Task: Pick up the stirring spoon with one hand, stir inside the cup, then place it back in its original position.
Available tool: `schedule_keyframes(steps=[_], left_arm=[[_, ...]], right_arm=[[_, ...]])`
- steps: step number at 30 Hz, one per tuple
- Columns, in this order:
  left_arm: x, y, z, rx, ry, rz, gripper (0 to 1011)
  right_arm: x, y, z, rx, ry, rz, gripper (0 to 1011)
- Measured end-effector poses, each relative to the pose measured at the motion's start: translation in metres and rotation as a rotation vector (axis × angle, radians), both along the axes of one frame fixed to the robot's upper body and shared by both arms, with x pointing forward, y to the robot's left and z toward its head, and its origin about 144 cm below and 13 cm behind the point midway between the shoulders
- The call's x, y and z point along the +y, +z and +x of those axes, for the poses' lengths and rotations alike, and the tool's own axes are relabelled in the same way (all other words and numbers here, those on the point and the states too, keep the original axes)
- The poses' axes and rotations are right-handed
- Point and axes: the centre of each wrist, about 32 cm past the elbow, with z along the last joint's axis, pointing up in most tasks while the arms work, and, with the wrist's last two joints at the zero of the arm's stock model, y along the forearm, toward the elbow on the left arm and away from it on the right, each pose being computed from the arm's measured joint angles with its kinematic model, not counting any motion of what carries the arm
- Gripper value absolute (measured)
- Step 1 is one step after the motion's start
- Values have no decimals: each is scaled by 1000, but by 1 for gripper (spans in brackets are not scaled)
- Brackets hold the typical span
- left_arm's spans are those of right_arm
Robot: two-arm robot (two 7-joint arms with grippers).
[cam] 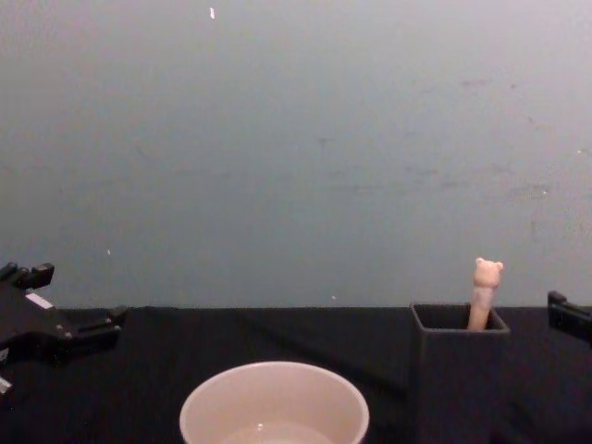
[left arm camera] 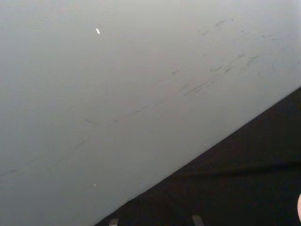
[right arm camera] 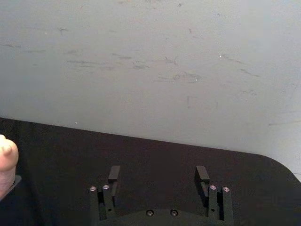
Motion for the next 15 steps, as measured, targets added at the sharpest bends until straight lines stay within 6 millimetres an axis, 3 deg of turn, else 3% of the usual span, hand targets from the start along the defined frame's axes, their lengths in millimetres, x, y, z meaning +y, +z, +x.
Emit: schedule_keyframes(steps=[15], left_arm=[[0, 0, 0, 0, 0, 0, 1001]], right_arm=[[0, 0, 0, 0, 0, 0, 1002]])
